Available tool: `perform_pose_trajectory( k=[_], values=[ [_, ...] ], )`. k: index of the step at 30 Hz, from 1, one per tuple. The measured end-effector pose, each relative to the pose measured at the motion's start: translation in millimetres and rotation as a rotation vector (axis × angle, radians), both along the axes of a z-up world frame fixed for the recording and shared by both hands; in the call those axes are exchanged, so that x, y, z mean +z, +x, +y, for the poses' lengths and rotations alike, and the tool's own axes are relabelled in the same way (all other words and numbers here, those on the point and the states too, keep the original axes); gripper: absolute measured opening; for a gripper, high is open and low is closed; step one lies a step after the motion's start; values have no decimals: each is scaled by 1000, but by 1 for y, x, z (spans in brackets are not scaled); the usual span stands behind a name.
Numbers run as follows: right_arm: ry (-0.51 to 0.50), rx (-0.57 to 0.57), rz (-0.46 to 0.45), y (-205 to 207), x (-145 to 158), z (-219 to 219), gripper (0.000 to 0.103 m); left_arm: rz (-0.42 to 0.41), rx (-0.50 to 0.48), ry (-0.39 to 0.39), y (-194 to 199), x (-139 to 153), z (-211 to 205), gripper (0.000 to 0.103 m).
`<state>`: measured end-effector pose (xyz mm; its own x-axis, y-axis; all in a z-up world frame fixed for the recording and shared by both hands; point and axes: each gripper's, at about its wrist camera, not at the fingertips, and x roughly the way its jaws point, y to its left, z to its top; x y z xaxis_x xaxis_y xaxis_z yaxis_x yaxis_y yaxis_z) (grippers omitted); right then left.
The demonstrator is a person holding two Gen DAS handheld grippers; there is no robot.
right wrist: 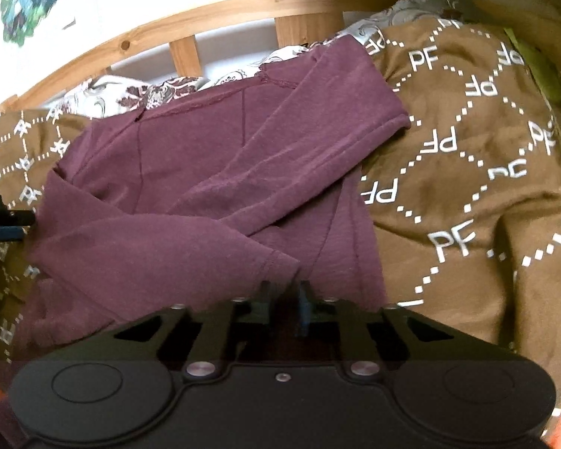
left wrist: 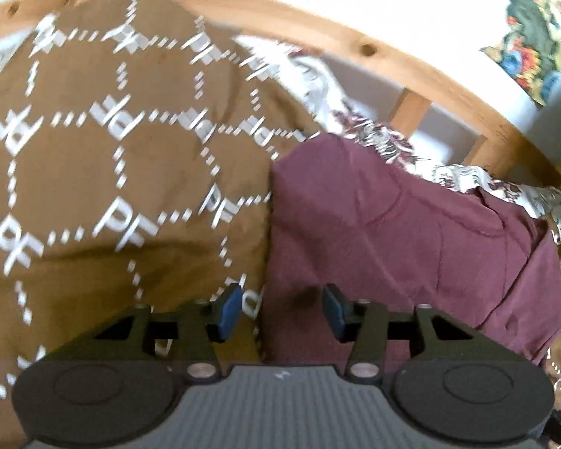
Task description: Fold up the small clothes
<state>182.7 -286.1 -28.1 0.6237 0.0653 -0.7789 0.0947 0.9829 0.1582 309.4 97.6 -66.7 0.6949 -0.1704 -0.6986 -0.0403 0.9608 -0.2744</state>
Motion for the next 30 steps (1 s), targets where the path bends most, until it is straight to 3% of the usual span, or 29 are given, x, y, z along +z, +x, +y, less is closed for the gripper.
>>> perform_pose_trajectory(
  k=[6, 10, 12, 17, 19, 25, 30],
  values=[
    [35, -12, -6, 2, 2, 0, 31, -65, -16, 86, 28, -3, -14, 56],
    [16, 1, -12, 3, 1, 3, 35, -39, 14, 101, 52, -20, -14, 60],
    [6, 11, -14, 3, 1, 5, 42, -41, 11, 109, 57, -26, -14, 60],
    [-10, 29, -21, 4, 0, 8, 47, -44, 4, 111, 57, -26, -12, 61],
    [-11, 32, -24, 4, 0, 8, 49, -39, 32, 88, 55, -20, -7, 69],
    [-43, 44, -70, -4, 11, 8, 74, -69, 108, 35, 24, 11, 11, 93],
    [-86, 85, -154, -17, 35, 11, 95, -122, 85, 99, -18, 44, 15, 102]
  ],
)
